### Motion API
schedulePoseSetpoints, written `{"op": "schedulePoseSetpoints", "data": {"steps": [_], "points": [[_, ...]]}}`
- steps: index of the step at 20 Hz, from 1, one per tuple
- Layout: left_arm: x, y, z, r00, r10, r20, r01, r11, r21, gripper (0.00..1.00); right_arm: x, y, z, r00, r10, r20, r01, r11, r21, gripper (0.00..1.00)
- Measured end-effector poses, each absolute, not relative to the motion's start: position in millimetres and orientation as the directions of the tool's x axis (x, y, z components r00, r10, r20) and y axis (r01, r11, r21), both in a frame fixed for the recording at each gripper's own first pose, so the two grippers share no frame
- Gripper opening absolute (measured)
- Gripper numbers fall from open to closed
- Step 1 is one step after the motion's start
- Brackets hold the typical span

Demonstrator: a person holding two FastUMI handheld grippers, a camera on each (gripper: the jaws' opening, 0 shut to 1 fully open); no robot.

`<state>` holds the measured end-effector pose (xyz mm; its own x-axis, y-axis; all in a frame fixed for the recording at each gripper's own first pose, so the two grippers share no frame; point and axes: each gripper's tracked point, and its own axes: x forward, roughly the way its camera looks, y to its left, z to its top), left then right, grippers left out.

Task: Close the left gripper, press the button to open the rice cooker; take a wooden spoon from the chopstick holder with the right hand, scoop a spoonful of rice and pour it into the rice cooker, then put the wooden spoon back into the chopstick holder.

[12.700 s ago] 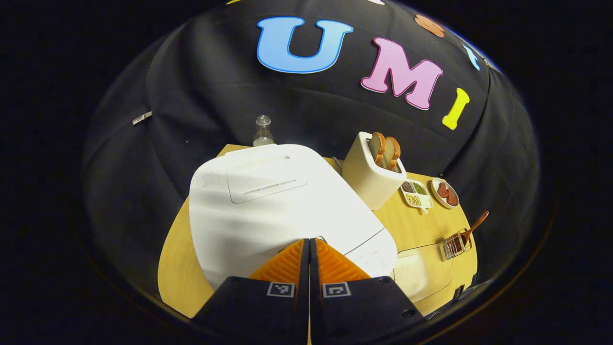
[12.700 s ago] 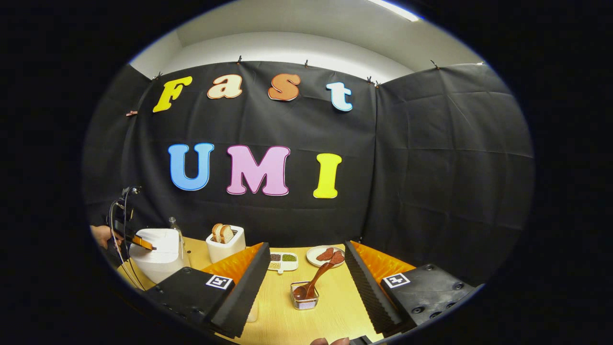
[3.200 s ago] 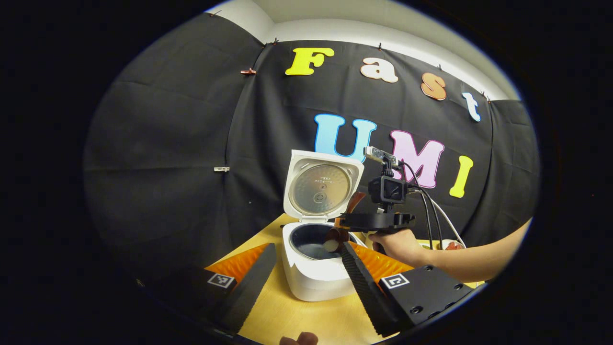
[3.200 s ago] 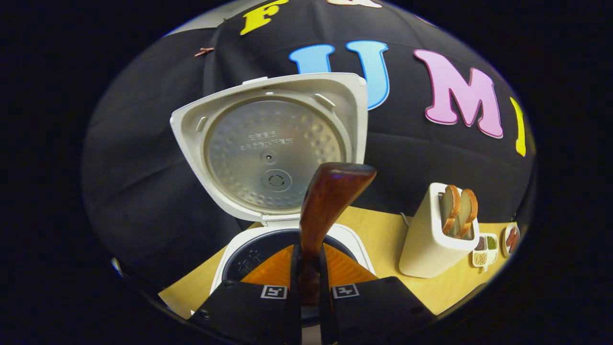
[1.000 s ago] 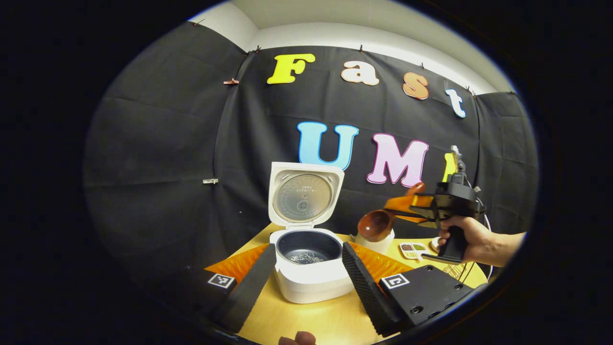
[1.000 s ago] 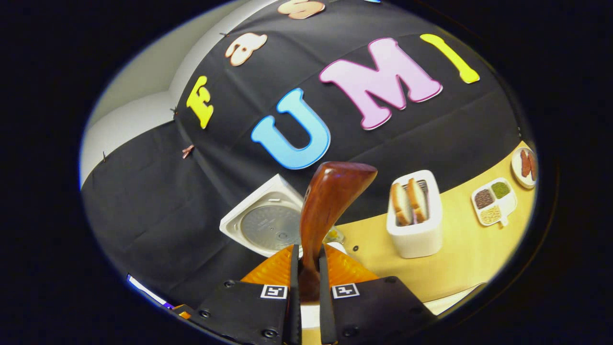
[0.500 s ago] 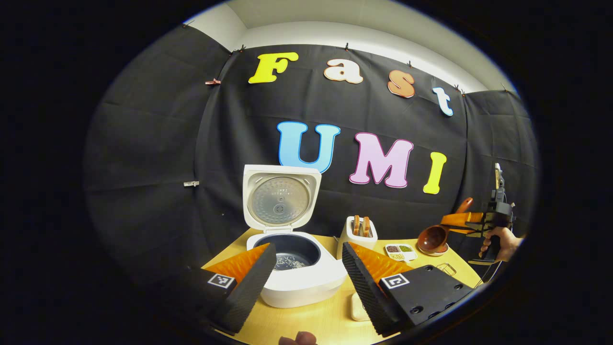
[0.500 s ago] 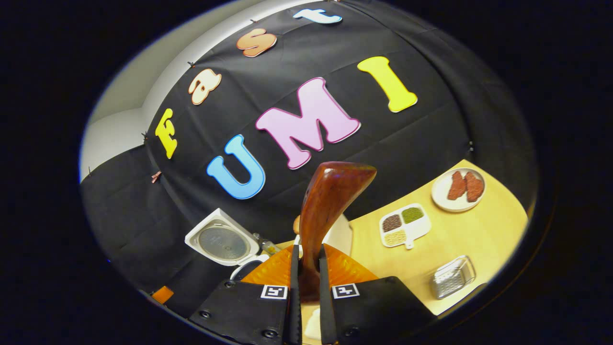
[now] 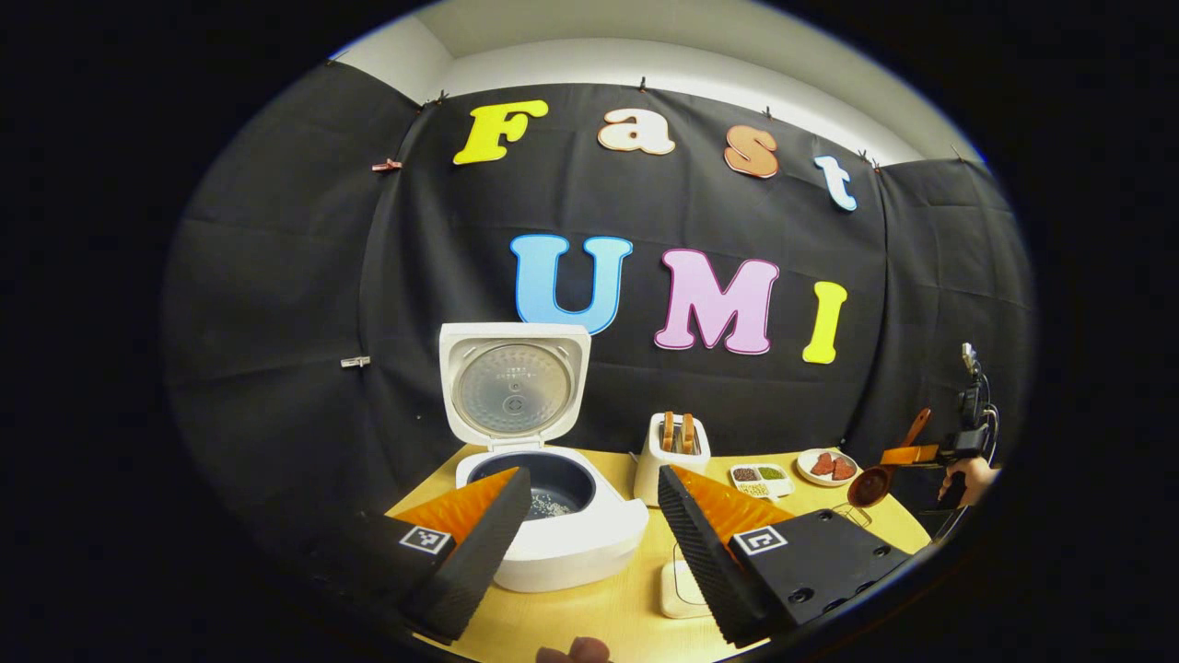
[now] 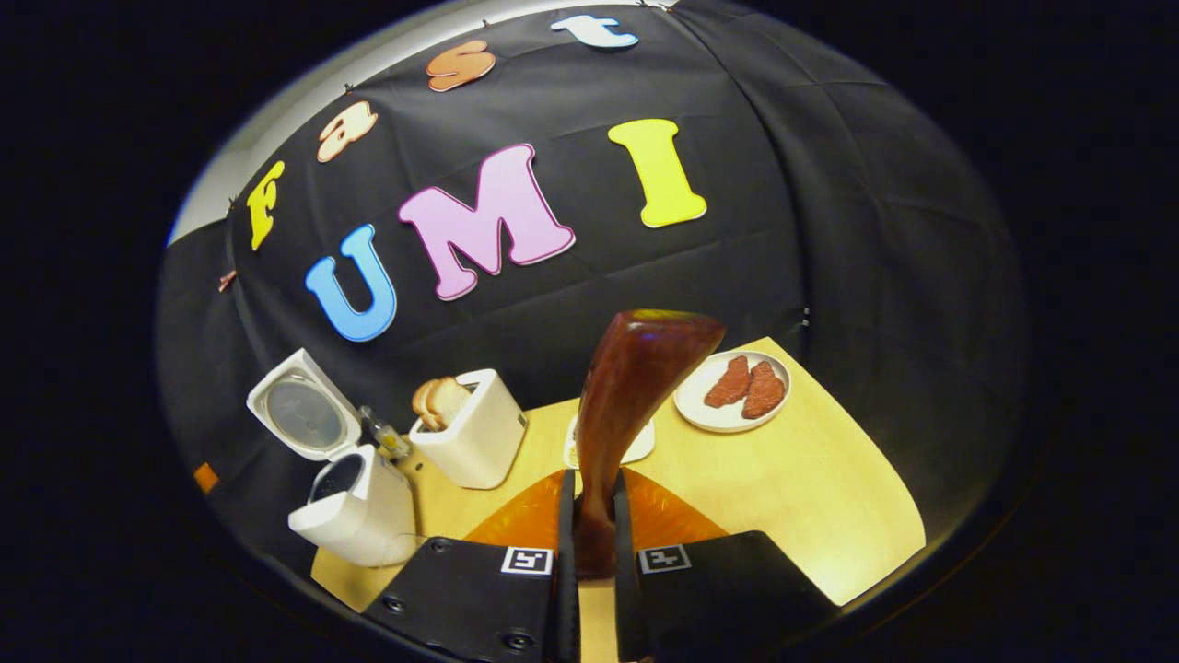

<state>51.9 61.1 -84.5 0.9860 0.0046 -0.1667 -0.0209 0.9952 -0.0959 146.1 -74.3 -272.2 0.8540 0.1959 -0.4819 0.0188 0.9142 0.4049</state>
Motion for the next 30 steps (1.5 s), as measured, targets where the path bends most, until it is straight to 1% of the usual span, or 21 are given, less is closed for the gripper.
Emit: {"op": "schedulePoseSetpoints", "data": {"steps": [3,7,15,16,17,19,20,21,22,24,25,26,27,28,29,30], "points": [[51,53,-83,0.984,0.005,-0.178,-0.016,0.998,-0.060,0.95,143,-82,-305,0.827,0.190,-0.530,0.009,0.937,0.350,0.19],[49,47,-83,0.981,0.012,-0.192,-0.024,0.998,-0.057,0.95,143,-75,-340,0.794,0.207,-0.572,-0.013,0.946,0.325,0.19],[47,48,-73,0.979,0.043,-0.199,-0.054,0.997,-0.054,0.95,142,-69,-387,0.750,0.227,-0.621,0.037,0.924,0.382,0.21],[48,48,-71,0.979,0.045,-0.198,-0.056,0.997,-0.049,0.95,146,-68,-385,0.758,0.232,-0.610,0.041,0.916,0.399,0.17],[47,48,-70,0.979,0.045,-0.197,-0.055,0.997,-0.047,0.95,146,-68,-386,0.757,0.235,-0.609,0.049,0.910,0.412,0.23],[49,46,-68,0.980,0.040,-0.196,-0.052,0.997,-0.060,0.95,148,-75,-385,0.762,0.215,-0.611,0.081,0.904,0.419,0.26],[50,45,-65,0.980,0.039,-0.194,-0.053,0.996,-0.072,0.95,147,-81,-385,0.763,0.199,-0.615,0.101,0.903,0.418,0.17],[51,46,-64,0.981,0.039,-0.191,-0.057,0.995,-0.085,0.95,147,-82,-383,0.766,0.193,-0.614,0.115,0.897,0.426,0.27],[52,46,-61,0.982,0.040,-0.185,-0.059,0.993,-0.098,0.95,146,-84,-380,0.769,0.187,-0.611,0.126,0.893,0.432,0.39],[56,48,-56,0.984,0.044,-0.175,-0.064,0.992,-0.112,0.95,140,-90,-376,0.769,0.178,-0.614,0.142,0.889,0.436,0.59],[58,49,-51,0.985,0.046,-0.167,-0.065,0.992,-0.112,0.95,133,-96,-376,0.767,0.166,-0.619,0.157,0.888,0.433,0.72],[60,52,-46,0.987,0.050,-0.156,-0.068,0.992,-0.108,0.95,127,-100,-373,0.768,0.155,-0.621,0.172,0.884,0.434,0.72],[63,56,-39,0.988,0.054,-0.141,-0.069,0.992,-0.104,0.95,120,-105,-370,0.769,0.142,-0.623,0.190,0.880,0.434,0.90],[68,59,-32,0.990,0.058,-0.126,-0.070,0.993,-0.100,0.95,112,-111,-366,0.770,0.121,-0.626,0.215,0.875,0.433,0.91],[72,62,-24,0.992,0.061,-0.108,-0.071,0.993,-0.096,0.95,102,-114,-360,0.774,0.106,-0.624,0.231,0.871,0.434,0.98],[77,64,-16,0.994,0.061,-0.088,-0.070,0.993,-0.093,0.95,96,-117,-353,0.784,0.085,-0.615,0.242,0.870,0.429,0.98]]}}
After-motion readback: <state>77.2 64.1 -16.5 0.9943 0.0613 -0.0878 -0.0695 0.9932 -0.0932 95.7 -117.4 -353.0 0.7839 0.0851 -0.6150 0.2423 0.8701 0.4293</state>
